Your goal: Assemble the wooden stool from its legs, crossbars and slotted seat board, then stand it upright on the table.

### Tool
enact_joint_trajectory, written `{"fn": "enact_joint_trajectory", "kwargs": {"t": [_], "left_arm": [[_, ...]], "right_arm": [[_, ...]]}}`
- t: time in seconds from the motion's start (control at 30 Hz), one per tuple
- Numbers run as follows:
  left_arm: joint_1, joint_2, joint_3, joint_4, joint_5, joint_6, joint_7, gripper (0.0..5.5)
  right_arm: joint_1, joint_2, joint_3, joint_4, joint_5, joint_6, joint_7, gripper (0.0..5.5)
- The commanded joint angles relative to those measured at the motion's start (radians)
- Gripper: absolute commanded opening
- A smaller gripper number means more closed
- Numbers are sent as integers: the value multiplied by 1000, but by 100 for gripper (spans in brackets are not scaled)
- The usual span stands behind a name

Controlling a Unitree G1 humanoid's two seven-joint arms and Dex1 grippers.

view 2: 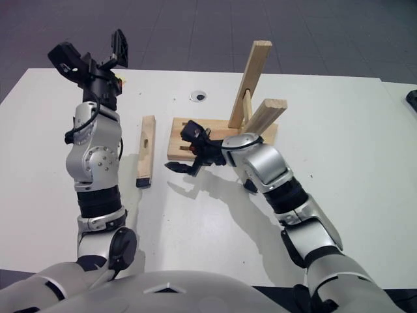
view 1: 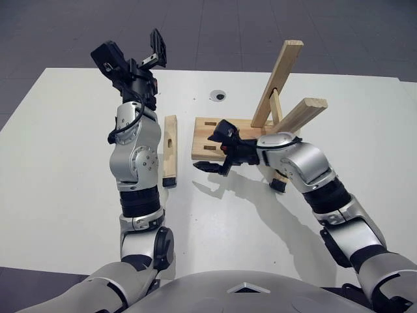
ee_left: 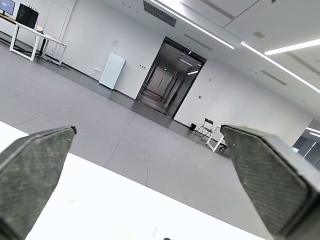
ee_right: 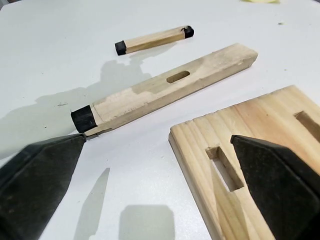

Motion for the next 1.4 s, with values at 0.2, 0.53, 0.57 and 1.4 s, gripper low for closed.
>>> {"fn": "enact_joint_trajectory", "kwargs": {"t": [0.2, 0.53, 0.57, 1.4], "left_arm": [[13, 4, -21, 7, 40, 14, -3, 540], [8, 0, -18, 18, 50, 7, 0, 540], [7, -1, -18, 20, 50, 6, 1, 540], [48, -9, -13, -17, 76, 22, 24, 540]], "right_arm": [[-42, 67, -4, 84, -40, 85, -7, 538], [-150, 164, -5, 264, -80, 199, -15, 538], [-164, 172, 3, 282, -88, 201, -11, 538], [-151, -528, 310, 10, -595, -742, 687, 538]]}}
